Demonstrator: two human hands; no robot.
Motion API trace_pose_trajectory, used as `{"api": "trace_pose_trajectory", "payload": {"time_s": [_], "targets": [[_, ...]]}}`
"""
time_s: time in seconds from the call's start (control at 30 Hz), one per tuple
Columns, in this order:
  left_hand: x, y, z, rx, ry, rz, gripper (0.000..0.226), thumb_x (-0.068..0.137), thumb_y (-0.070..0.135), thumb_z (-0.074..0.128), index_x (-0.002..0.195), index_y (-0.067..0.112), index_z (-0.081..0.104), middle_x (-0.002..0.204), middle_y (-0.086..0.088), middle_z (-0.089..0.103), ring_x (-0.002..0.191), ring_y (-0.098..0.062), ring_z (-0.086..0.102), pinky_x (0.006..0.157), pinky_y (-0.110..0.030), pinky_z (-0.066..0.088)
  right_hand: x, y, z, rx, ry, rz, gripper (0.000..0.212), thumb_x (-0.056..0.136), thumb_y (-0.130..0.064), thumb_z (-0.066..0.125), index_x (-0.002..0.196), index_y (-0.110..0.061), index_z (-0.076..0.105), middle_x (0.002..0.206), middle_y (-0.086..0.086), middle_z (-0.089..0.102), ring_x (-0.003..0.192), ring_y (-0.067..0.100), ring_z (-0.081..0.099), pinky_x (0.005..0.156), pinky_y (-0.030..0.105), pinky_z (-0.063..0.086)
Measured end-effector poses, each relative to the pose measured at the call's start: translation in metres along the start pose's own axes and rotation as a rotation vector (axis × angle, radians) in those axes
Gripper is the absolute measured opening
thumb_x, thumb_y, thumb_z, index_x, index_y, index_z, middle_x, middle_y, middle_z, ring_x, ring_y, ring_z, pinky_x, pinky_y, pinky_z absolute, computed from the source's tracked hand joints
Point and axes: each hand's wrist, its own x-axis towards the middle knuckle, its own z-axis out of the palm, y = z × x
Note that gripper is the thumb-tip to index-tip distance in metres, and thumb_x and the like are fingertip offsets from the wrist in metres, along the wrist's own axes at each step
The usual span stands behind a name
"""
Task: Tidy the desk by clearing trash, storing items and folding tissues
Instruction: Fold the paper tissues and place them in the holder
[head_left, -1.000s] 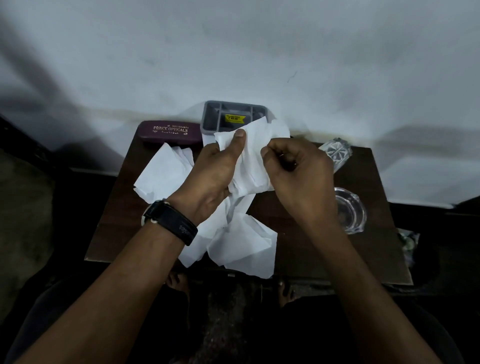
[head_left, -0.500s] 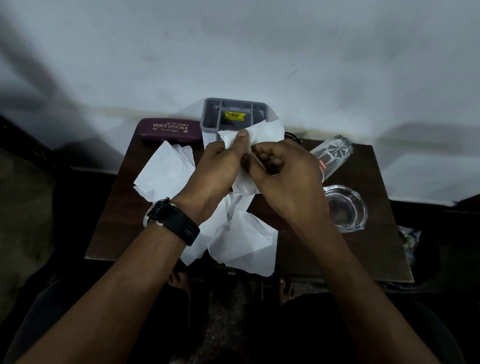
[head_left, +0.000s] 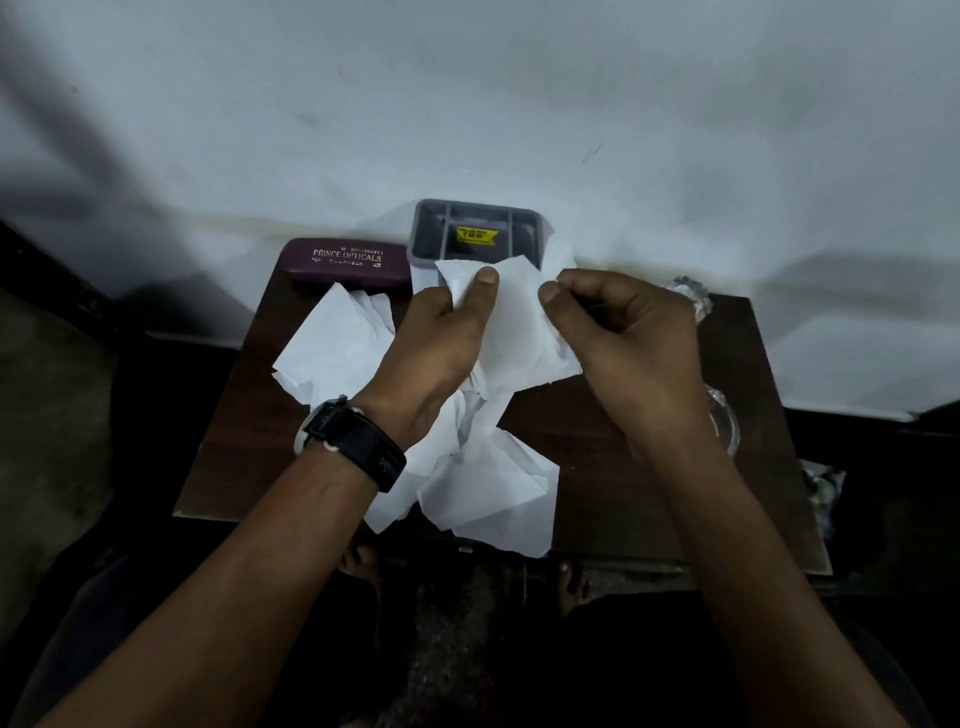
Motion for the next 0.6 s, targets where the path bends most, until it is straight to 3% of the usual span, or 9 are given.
{"api": "trace_pose_trajectory", "payload": {"time_s": [0.07,0.1,0.17,0.23,0.3,0.37,0.47,0.53,0.6], "targets": [[0.000,0.000,0.003,0.009,-0.027,-0.016,0.041,0.100,0.054,0.054,0.090,0.018,0.070,0.088,0.000,0.073,0.084,-0.014,0.071,0.071,-0.028,0.056,-0.005,0.000,0.009,-0.111,-0.042,-0.061,0.010,0.090,-0.022,0.077,0.094,-0.030,0.080,0.088,-0.018,0.077,0.084,0.000,0.073,0.082,0.027,0.059],[-0.001,0.001,0.004,-0.009,-0.050,-0.052,0.044,0.099,0.059,0.053,0.096,0.019,0.071,0.092,0.003,0.073,0.085,-0.013,0.070,0.069,-0.027,0.055,-0.008,0.000,0.013,-0.148,-0.067,-0.076,0.009,0.091,-0.023,0.076,0.098,-0.027,0.081,0.092,-0.015,0.077,0.084,0.001,0.072,0.083,0.028,0.059],[0.002,0.005,0.007,-0.170,-0.123,-0.152,0.068,0.091,0.071,0.049,0.118,0.013,0.071,0.113,-0.005,0.075,0.102,-0.021,0.073,0.086,-0.040,0.061,-0.011,0.001,0.019,-0.199,-0.116,-0.091,0.012,0.092,-0.026,0.074,0.102,-0.024,0.081,0.097,-0.012,0.077,0.086,0.000,0.071,0.084,0.024,0.057],[-0.002,0.012,0.006,-0.377,-0.196,-0.208,0.076,0.094,0.072,0.045,0.130,0.009,0.068,0.124,-0.016,0.073,0.112,-0.028,0.072,0.101,-0.049,0.056,-0.011,0.000,0.020,-0.221,-0.155,-0.082,0.015,0.095,-0.025,0.071,0.106,-0.025,0.080,0.096,-0.016,0.076,0.087,-0.004,0.070,0.084,0.015,0.053],[0.000,0.011,0.004,-0.428,-0.221,-0.199,0.070,0.092,0.064,0.058,0.131,0.006,0.067,0.129,-0.020,0.070,0.119,-0.033,0.068,0.107,-0.051,0.051,-0.008,0.000,0.017,-0.131,-0.198,-0.005,0.024,0.095,-0.016,0.069,0.117,-0.023,0.076,0.093,-0.017,0.076,0.090,-0.004,0.071,0.087,0.016,0.055],[0.001,0.007,0.002,-0.391,-0.222,-0.153,0.055,0.090,0.043,0.071,0.128,0.003,0.069,0.128,-0.021,0.070,0.122,-0.037,0.066,0.109,-0.056,0.049,-0.005,-0.002,0.012,0.080,-0.208,0.090,0.038,0.092,0.001,0.064,0.123,-0.019,0.069,0.090,-0.006,0.079,0.092,0.011,0.075,0.089,0.028,0.059],[0.001,0.004,0.000,-0.379,-0.172,-0.132,0.036,0.096,0.019,0.070,0.127,0.000,0.068,0.122,-0.017,0.074,0.114,-0.033,0.071,0.100,-0.054,0.056,0.001,-0.005,0.001,0.328,-0.034,0.151,0.037,0.087,0.013,0.060,0.116,-0.009,0.067,0.087,0.006,0.078,0.082,0.022,0.075,0.077,0.031,0.061],[0.000,0.006,-0.002,-0.404,-0.166,-0.141,0.033,0.099,0.015,0.065,0.129,0.001,0.066,0.121,-0.012,0.075,0.108,-0.026,0.074,0.091,-0.044,0.062,0.009,0.000,-0.009,0.366,0.149,0.199,0.028,0.088,0.002,0.067,0.113,-0.010,0.069,0.092,0.007,0.077,0.081,0.018,0.070,0.072,0.031,0.057],[-0.004,0.011,-0.004,-0.404,-0.202,-0.145,0.031,0.100,0.015,0.064,0.128,0.003,0.067,0.120,-0.010,0.076,0.105,-0.023,0.075,0.083,-0.040,0.064,0.018,0.008,-0.020,0.339,0.142,0.307,0.030,0.086,-0.024,0.077,0.115,-0.017,0.072,0.105,0.004,0.077,0.089,0.016,0.070,0.077,0.035,0.056]]}}
